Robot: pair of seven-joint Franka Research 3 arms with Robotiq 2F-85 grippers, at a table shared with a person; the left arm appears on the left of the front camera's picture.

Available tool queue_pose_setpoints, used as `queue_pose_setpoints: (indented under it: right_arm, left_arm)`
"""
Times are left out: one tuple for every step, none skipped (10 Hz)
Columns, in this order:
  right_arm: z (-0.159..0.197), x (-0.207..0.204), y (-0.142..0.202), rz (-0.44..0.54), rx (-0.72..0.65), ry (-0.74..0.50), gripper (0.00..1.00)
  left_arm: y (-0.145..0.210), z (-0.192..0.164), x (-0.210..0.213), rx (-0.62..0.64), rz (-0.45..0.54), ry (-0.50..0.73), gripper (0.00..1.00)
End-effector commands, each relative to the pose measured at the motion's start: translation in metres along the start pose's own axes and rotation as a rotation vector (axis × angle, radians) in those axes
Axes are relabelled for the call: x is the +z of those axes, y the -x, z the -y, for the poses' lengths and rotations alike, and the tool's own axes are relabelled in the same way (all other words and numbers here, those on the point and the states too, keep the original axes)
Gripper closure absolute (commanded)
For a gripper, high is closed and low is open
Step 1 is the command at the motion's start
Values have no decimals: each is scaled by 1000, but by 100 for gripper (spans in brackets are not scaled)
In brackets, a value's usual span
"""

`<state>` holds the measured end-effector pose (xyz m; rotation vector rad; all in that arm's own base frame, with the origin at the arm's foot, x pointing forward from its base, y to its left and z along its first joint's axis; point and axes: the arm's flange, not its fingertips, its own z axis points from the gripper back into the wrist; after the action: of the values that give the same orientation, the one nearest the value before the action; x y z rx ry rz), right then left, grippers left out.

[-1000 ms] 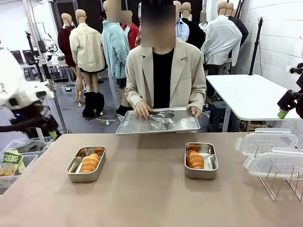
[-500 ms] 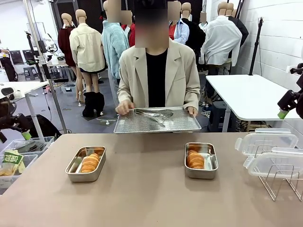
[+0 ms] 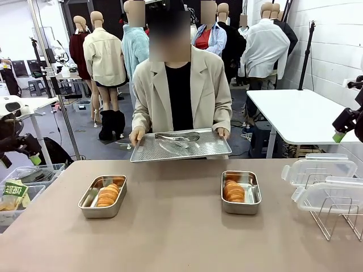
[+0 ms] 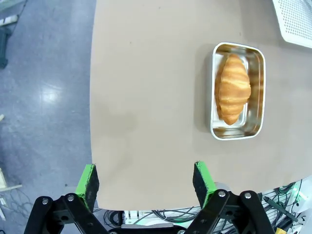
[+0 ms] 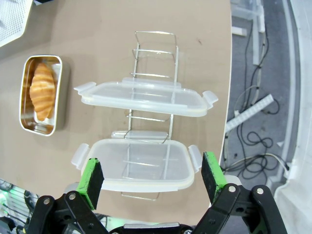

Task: Place the bread in airtight containers.
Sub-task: Pick up one Airtight Container lid and hand it to the human.

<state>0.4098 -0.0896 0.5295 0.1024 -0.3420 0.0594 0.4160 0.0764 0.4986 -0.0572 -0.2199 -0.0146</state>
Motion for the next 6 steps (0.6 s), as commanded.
queue_pose_setpoints:
  right_arm:
    - [0, 0, 0, 1, 7, 2, 0]
    - [0, 0, 0, 1, 7, 2, 0]
    - [0, 0, 0, 1, 7, 2, 0]
    - [0, 0, 0, 1, 7, 2, 0]
    - [0, 0, 0, 1, 7, 2, 0]
    - [0, 0, 0, 1, 7, 2, 0]
  left_arm:
    - [1, -1, 1, 16, 12, -8, 0]
    - [1, -1, 1, 16, 12, -8, 0]
    - [1, -1, 1, 16, 12, -8, 0]
    - [1, -1, 1, 16, 12, -8, 0]
    - [1, -1, 1, 16, 12, -8, 0]
    - [1, -1, 1, 16, 12, -8, 0]
